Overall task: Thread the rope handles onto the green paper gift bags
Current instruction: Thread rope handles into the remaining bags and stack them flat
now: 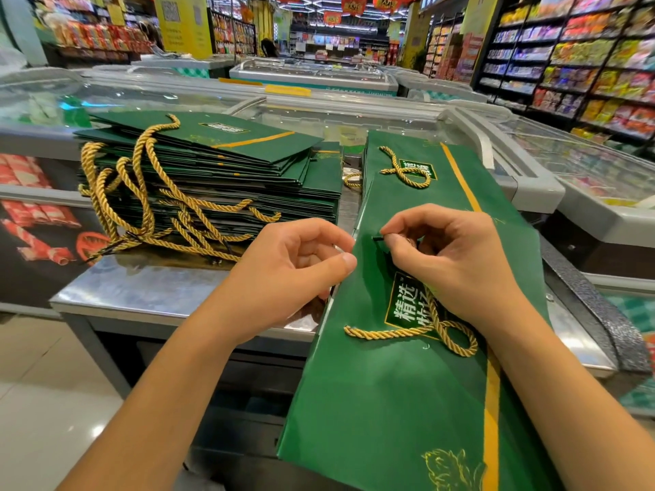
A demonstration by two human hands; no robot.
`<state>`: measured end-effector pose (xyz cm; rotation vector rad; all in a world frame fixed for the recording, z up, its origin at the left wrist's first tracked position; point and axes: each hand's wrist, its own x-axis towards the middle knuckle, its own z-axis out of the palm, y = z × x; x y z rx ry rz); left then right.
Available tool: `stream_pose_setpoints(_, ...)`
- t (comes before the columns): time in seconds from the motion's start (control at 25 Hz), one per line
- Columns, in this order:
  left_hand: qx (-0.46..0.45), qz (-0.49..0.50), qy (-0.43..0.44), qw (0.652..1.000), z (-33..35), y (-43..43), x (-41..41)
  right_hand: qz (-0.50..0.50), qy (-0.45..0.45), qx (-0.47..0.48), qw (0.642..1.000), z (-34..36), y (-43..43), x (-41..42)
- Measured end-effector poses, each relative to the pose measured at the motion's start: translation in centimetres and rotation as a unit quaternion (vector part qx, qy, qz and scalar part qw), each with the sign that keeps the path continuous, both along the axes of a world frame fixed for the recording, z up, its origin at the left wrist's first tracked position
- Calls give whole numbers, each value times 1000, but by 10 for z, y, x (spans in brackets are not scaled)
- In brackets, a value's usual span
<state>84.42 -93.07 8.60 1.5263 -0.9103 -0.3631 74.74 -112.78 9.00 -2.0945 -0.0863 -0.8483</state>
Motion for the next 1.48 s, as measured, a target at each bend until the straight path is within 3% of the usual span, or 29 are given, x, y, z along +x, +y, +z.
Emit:
stream_pose_setpoints(0.32, -9, -61, -73, 995, -1, 3, -2, 28, -12, -4, 1000, 1, -1, 0)
stream_pose_setpoints(0.48, 8, -88, -122, 989, -1, 3, -2, 49, 10, -66, 997, -3, -4, 2)
stream_pose_setpoints(0.76, 1, 71, -139, 988, -3, -11, 6, 53, 13, -50, 997, -3, -4, 3)
stream_pose_setpoints(0.92, 13, 93, -189, 978, 0, -28, 10, 59, 12, -45, 997, -3, -5, 3)
stream_pose_setpoints(1.04, -34, 83, -171, 981, 0, -36, 6, 60, 9, -41, 997, -2, -4, 3)
stream_pose_setpoints(1.2, -20, 141, -162, 976, -1, -32, 8, 65, 14, -35, 997, -1, -1, 1)
stream_pose_setpoints(1.36, -81, 184, 32, 979, 0, -26, 6, 64, 27, -36, 997, 1, 0, -2)
stream_pose_setpoints(1.48, -29, 158, 30, 987, -1, -23, 5, 65, 35, -36, 997, 2, 2, -3)
